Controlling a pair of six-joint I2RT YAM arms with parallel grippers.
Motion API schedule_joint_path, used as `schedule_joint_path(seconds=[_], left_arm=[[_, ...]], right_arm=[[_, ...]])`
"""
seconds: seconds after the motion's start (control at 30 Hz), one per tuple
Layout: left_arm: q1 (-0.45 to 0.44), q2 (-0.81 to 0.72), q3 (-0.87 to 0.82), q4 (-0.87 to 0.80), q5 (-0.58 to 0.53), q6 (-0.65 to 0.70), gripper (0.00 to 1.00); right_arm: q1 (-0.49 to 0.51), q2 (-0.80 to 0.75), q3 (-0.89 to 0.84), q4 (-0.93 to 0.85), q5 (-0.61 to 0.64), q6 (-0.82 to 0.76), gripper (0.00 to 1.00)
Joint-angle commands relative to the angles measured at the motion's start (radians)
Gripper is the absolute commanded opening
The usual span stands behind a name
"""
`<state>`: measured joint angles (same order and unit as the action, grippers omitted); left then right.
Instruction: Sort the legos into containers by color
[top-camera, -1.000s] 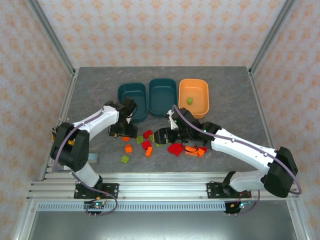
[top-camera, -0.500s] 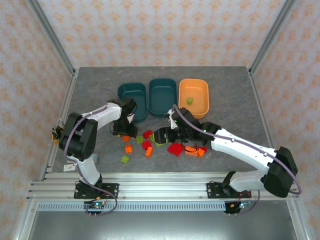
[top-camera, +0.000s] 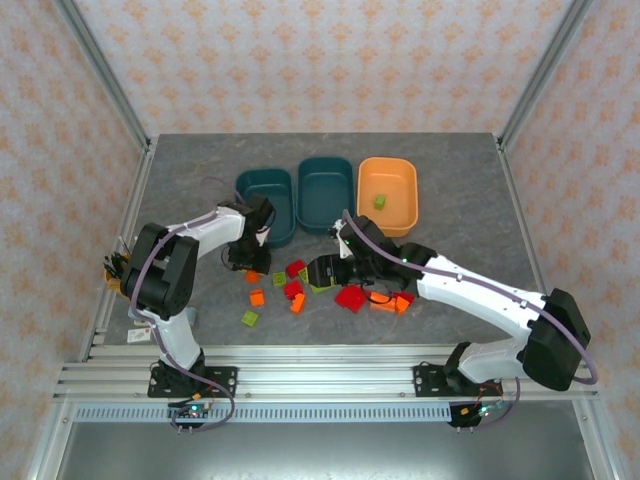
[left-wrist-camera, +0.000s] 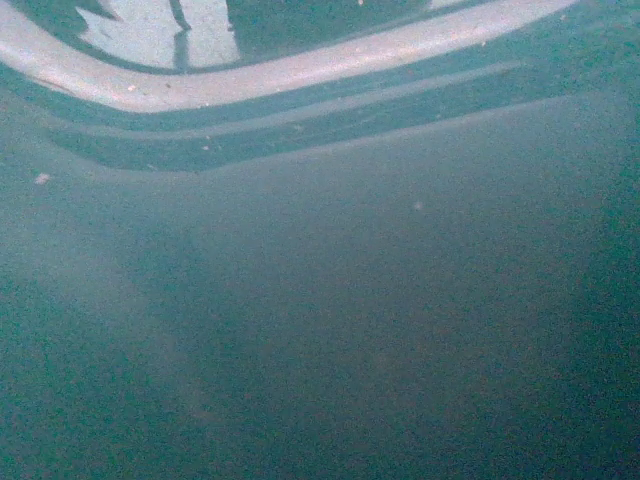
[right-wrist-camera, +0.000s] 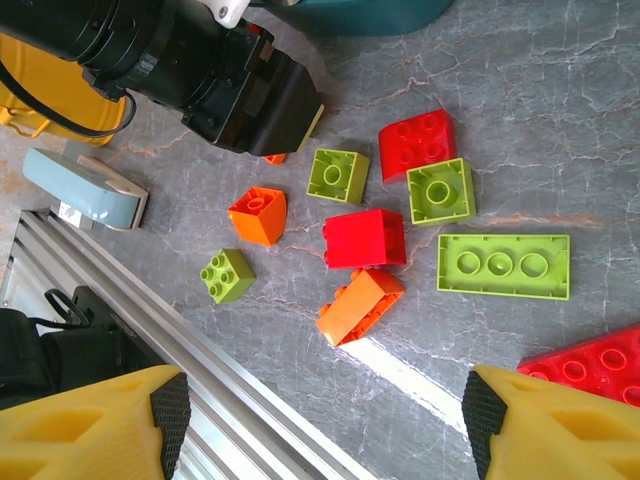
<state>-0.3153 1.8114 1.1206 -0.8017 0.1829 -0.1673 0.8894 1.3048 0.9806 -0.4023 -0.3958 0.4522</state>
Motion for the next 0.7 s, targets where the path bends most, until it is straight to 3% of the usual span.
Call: schedule_joint_path(seconds=[0.0, 0.17, 0.43, 0.53, 0.67], left_arm=[[-0.023, 0.003, -0.041, 0.03, -0.018, -0.016, 0.38], [-0.038, -0.043, -0.041, 0.012, -0.046, -0.043, 0.38], [-0.041, -0.261, 0.023, -0.177, -0.039, -0.122, 0.37], [-0.036, -0.298, 0.1, -0.254, -0.031, -0.143, 0.38], [0.005, -0.231, 0.271, -0.302, -0.006, -0.159, 0.38]], right_arm=[[0.0, 0.007, 0.043, -0.005, 0.028, 0.006, 0.74], [0.0, 0.004, 0.054, -0.016, 0.044, 0.003, 0.73], [-0.001, -0.054, 0.116, -0.065, 0.175, -0.012, 0.73], [-0.013, -0.059, 0.154, -0.075, 0.218, -0.002, 0.73], [-0.066, -0.054, 0.196, -0.041, 0.231, 0.024, 0.74]])
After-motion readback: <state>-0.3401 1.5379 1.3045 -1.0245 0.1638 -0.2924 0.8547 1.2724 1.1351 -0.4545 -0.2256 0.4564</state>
